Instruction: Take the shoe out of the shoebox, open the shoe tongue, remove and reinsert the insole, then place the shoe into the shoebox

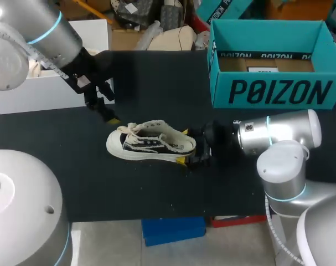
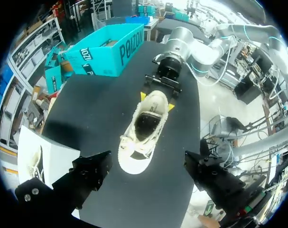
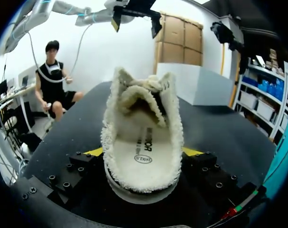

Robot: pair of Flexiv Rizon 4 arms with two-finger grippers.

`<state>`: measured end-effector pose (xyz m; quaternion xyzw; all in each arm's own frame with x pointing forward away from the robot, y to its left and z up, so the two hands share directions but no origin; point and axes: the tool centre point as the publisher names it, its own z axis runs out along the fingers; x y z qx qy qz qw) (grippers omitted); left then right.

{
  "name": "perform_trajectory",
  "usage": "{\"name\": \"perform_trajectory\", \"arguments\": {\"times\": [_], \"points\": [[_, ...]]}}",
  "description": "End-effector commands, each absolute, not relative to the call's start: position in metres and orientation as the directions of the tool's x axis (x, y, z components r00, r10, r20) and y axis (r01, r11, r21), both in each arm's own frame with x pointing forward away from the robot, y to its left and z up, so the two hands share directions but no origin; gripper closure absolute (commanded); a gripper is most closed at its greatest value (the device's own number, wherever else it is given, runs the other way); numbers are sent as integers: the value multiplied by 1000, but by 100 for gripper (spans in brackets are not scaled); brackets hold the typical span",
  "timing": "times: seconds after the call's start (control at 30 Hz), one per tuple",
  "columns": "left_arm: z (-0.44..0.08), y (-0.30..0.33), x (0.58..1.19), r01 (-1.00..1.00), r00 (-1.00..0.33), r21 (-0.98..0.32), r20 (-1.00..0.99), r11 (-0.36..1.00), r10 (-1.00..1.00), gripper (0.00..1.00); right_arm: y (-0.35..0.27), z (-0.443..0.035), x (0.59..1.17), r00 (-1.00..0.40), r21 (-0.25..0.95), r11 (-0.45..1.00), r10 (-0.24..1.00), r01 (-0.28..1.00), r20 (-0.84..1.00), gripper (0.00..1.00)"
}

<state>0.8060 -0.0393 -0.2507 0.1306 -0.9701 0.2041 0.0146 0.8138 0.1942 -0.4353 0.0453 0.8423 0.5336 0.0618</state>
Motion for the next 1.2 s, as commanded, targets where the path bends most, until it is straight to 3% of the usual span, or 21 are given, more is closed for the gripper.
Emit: {"name": "perform_trajectory", "arguments": {"times": [0.03, 0.43, 0.53, 0.63, 0.8, 0.97, 1.2], "points": [[-252, -46, 810, -323, -946, -309, 106, 895, -305, 0, 196, -436, 815, -988, 904, 427, 143, 12, -55, 100], [-252, -45, 810, -359, -933, -293, 100, 886, -345, 0, 196, -436, 815, -988, 904, 427, 143, 12, -55, 100], [-254, -54, 815, -521, -853, -160, 65, 838, -518, 0, 196, -436, 815, -988, 904, 427, 143, 12, -55, 100], [-267, -63, 826, -707, -707, 60, -79, 705, -703, 0, 196, -436, 815, -988, 904, 427, 143, 12, -55, 100], [-274, -62, 837, -874, -469, 185, -80, 449, -880, 0, 196, -436, 815, -988, 904, 427, 143, 12, -55, 100], [-278, -61, 838, -959, -260, 144, -94, 246, -961, 0, 196, -436, 815, -988, 904, 427, 143, 12, -55, 100], [-276, -63, 836, -960, -268, 107, -98, 258, -958, 0, 196, -436, 815, -988, 904, 427, 143, 12, -55, 100]]}}
